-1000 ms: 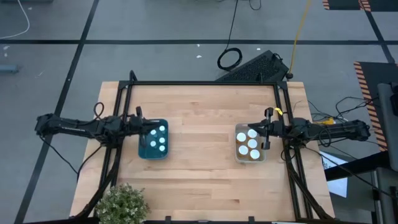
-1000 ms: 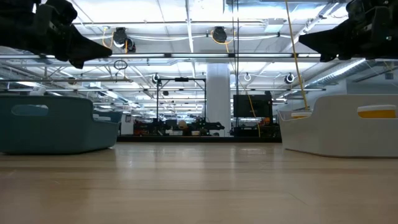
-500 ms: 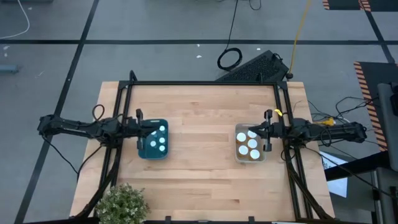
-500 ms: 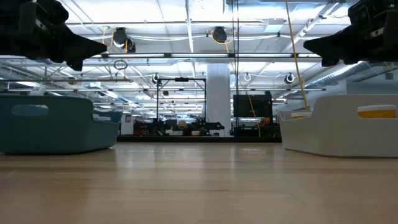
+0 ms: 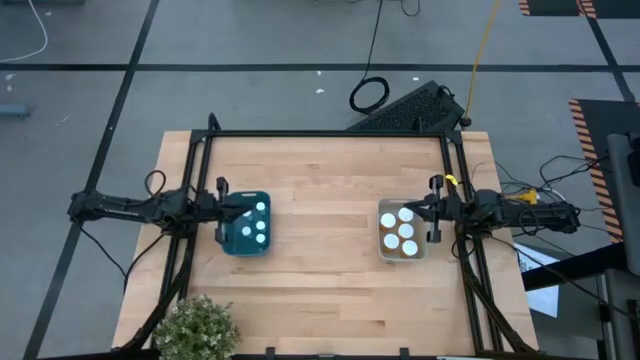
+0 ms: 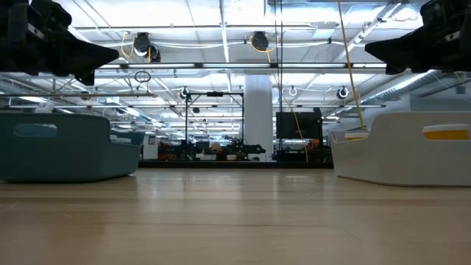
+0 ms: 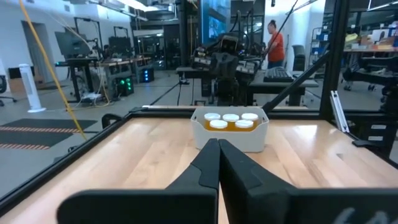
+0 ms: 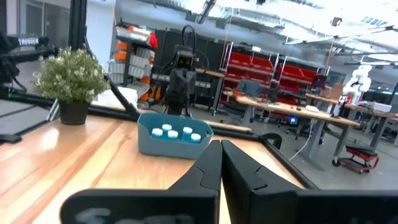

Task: Pick and place medicine bottles into bin by pill shape (circle, oval)
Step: Return to Home Position

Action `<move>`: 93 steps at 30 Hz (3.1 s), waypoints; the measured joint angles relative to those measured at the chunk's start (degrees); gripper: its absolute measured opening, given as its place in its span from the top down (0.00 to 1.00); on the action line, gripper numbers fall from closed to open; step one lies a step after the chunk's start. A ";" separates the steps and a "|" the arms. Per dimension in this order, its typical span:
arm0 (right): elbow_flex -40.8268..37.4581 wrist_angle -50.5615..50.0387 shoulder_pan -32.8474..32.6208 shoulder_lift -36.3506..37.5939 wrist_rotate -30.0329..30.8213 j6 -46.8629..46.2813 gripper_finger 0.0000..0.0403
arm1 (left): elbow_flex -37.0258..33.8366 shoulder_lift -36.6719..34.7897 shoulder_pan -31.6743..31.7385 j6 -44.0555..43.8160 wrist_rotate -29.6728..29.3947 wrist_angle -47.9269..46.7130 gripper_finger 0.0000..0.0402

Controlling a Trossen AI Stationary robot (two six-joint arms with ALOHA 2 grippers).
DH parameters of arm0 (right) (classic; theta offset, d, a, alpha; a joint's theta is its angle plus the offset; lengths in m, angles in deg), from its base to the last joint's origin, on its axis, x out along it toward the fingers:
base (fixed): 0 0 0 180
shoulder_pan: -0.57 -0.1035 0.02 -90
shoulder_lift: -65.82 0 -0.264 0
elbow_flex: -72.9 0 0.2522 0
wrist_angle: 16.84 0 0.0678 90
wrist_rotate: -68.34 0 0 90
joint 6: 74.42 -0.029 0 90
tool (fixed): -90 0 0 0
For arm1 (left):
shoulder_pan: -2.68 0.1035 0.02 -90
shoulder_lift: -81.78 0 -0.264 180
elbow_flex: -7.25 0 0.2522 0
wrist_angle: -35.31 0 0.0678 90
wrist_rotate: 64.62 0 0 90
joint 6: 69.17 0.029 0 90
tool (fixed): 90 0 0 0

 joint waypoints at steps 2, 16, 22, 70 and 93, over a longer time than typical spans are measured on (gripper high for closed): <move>0.00 -0.56 0.04 -0.05 0.02 0.04 1.00 | 0.00 -0.65 0.00 0.36 0.03 -0.10 0.99; -0.04 -4.01 0.11 -0.04 0.04 0.31 1.00 | 0.02 -1.52 0.08 1.50 0.07 -3.33 0.99; -0.04 -5.07 0.11 -0.04 0.01 -0.09 1.00 | 0.02 -1.52 1.16 1.39 0.35 -5.67 0.99; -0.04 -5.76 0.11 -0.13 0.04 -0.98 1.00 | 0.09 -8.88 13.88 3.48 15.54 -11.64 0.98; -0.04 -5.59 0.11 -0.13 0.07 -0.98 1.00 | 0.09 -8.84 13.88 1.46 15.31 -11.64 0.91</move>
